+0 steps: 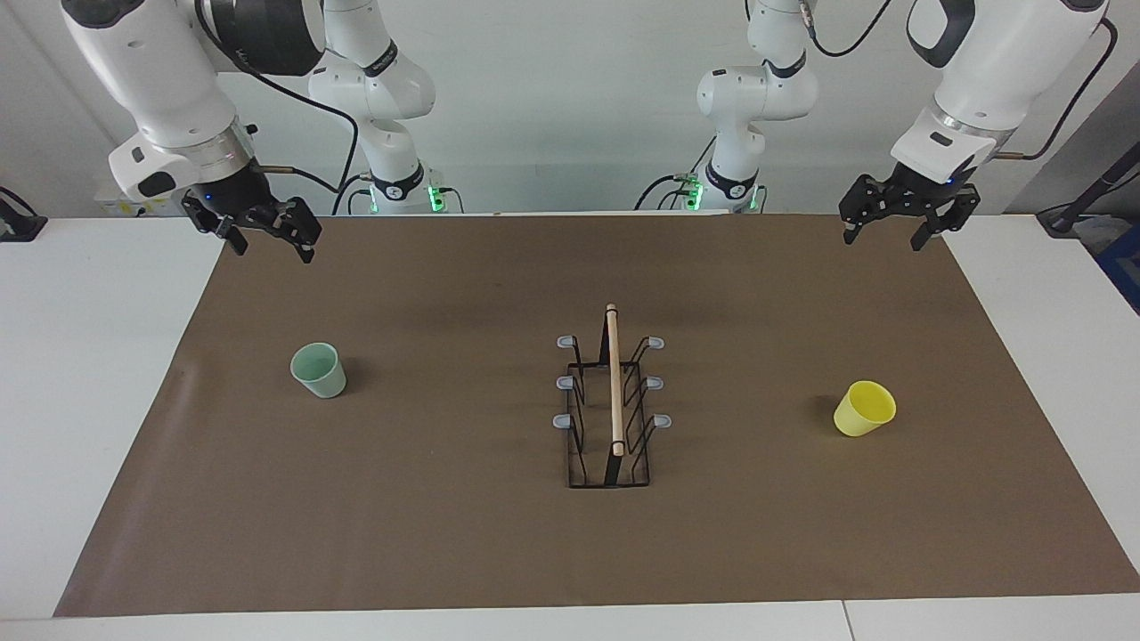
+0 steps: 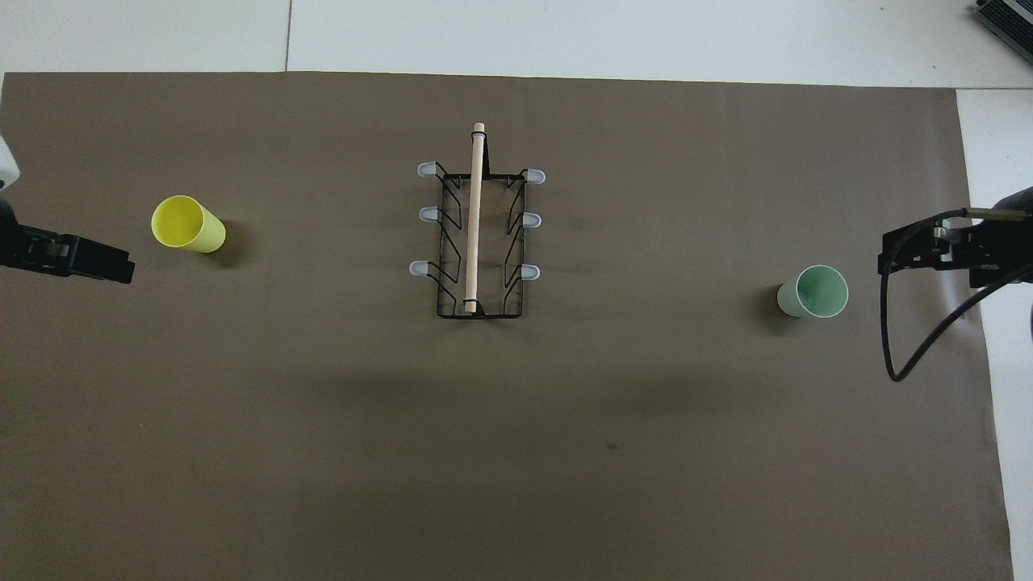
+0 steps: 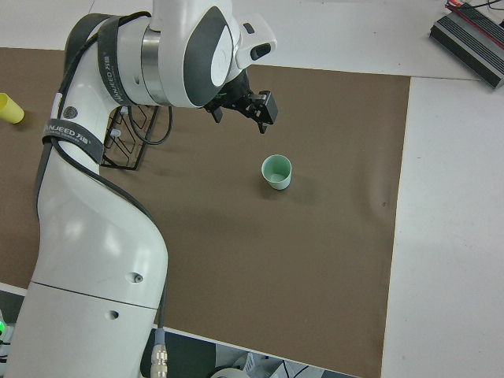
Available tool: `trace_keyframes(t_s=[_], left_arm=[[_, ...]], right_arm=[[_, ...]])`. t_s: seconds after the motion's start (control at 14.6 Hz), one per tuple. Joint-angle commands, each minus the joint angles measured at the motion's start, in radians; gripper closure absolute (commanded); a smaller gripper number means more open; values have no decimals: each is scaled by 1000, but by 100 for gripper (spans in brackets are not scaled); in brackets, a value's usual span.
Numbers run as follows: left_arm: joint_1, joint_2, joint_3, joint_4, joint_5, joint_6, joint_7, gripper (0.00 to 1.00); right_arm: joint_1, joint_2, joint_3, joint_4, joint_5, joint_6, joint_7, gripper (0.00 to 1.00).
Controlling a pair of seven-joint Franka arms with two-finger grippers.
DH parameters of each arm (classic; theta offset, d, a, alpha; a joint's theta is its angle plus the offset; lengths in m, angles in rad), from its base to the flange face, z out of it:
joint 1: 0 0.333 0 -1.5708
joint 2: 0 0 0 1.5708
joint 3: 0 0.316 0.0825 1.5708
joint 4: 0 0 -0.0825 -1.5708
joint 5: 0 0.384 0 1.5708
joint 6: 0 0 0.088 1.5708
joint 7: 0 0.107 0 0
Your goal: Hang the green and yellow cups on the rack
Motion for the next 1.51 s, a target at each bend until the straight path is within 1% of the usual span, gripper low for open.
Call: trace_keyframes(t_s=[0.0,0.55,0.75,0.89,1.03,1.17,1.23,1.3,1.37,1.44], left_arm=[[6,-17,-3,-11,-11,-10,5,0],[4,-17,-3,-11,-11,-7,4,0],[7,-11,-1,-5,-5,25,-2,0],[10,-3,2,1,-2,42,-2,0],[12,12,5,24,0,30,-2,0],[12,86,7,122,4,15,-2,0],[13,139,10,183,4,-8,-13,0],[13,190,13,253,1,-32,-31,0],[13,269,20,347,-2,-69,-60,0],[13,354,20,451,-2,-111,-86,0]], right_arm=[[-5,-16,5,-24,9,18,-6,0],[-17,-16,5,-22,9,6,-18,0],[-7,-27,5,-49,5,35,-29,0],[-8,-8,5,-50,-11,42,-28,0],[-8,42,5,-32,-32,87,-29,0],[-10,91,5,-3,-46,128,-31,0],[-13,137,5,32,-50,128,-31,0],[-8,206,8,86,-64,127,-31,0],[-2,278,13,153,-89,130,-31,0],[8,333,13,189,-95,143,-31,0]])
